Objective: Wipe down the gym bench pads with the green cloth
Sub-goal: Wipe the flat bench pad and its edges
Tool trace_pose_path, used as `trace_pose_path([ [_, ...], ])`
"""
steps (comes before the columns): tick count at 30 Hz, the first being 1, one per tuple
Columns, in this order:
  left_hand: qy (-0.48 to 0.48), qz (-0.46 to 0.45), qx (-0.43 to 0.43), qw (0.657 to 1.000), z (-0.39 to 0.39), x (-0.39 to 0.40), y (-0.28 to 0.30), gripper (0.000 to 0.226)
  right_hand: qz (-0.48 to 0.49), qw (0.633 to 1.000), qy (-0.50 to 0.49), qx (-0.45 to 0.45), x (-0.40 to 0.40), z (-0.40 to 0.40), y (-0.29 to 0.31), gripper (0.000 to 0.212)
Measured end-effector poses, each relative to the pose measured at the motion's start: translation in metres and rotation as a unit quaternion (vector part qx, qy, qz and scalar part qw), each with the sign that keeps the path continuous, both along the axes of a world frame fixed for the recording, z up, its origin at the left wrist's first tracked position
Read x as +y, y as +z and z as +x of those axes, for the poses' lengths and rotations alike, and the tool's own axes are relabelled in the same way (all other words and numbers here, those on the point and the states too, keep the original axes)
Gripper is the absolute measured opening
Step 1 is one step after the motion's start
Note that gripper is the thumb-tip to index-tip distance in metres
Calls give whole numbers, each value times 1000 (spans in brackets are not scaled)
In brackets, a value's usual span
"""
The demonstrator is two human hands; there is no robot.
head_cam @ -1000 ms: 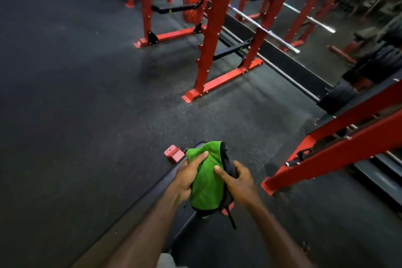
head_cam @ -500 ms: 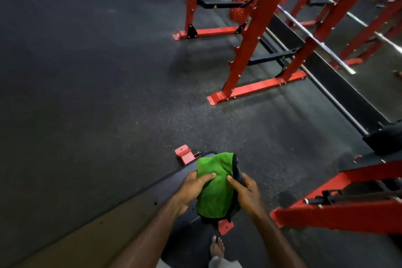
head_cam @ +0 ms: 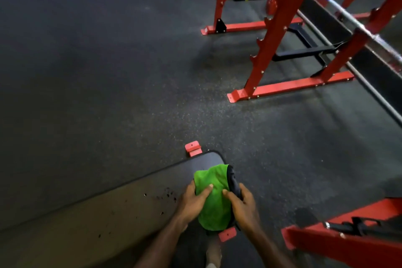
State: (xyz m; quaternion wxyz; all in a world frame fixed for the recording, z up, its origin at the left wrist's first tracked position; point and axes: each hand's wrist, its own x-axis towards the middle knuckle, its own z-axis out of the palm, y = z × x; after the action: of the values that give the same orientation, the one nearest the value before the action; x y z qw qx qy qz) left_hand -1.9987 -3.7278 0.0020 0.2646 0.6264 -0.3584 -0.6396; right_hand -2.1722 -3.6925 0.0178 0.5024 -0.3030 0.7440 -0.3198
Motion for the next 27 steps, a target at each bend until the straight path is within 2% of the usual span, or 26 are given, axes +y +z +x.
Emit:
trace_pose_path([
  [2, 1, -2, -26, 1000, -3, -1, -25, 55, 3, 1000, -9, 8, 3, -3, -32, 72],
  [4, -1, -16, -35, 999, -10, -6, -51, 49, 27, 999, -30, 25, 4, -6, -75, 95],
  [6, -2, -34, -37, 999, -14, -10, -86, 34, 27, 999, -23, 27, 1, -12, -122, 97],
  [8, -20, -37, -42, 998, -14, -14, -125, 28, 34, 998, -17, 44, -10, -12, -155, 92],
  [11, -77, -80, -130, 985, -9, -17, -179, 50, 30, 997, 21, 61, -24, -13, -194, 76],
  [15, -125, -159, -251, 947, -8, -29, -226, 66, 12, 993, 62, 104, -50, -16, -227, 39],
  [17, -140, -193, -307, 921, -8, -35, -239, 68, 0, 986, 78, 147, -61, -19, -239, 29],
  [18, -143, -203, -330, 911, -7, -37, -251, 66, -13, 980, 84, 180, -65, -17, -247, 29],
  [20, -156, -207, -359, 897, -6, -39, -269, 62, -65, 957, 96, 267, -67, -10, -258, 50],
  [22, -167, -212, -376, 887, -6, -38, -283, 64, -107, 913, 132, 370, -67, 1, -262, 73],
  [23, -167, -213, -378, 886, -5, -35, -289, 65, -122, 889, 168, 408, -65, 8, -265, 78],
  [25, -170, -223, -374, 884, -4, -30, -294, 65, -149, 855, 244, 433, -65, 20, -273, 79],
  [27, -165, -231, -375, 883, -1, -29, -292, 63, -134, 849, 278, 429, -65, 28, -284, 80],
])
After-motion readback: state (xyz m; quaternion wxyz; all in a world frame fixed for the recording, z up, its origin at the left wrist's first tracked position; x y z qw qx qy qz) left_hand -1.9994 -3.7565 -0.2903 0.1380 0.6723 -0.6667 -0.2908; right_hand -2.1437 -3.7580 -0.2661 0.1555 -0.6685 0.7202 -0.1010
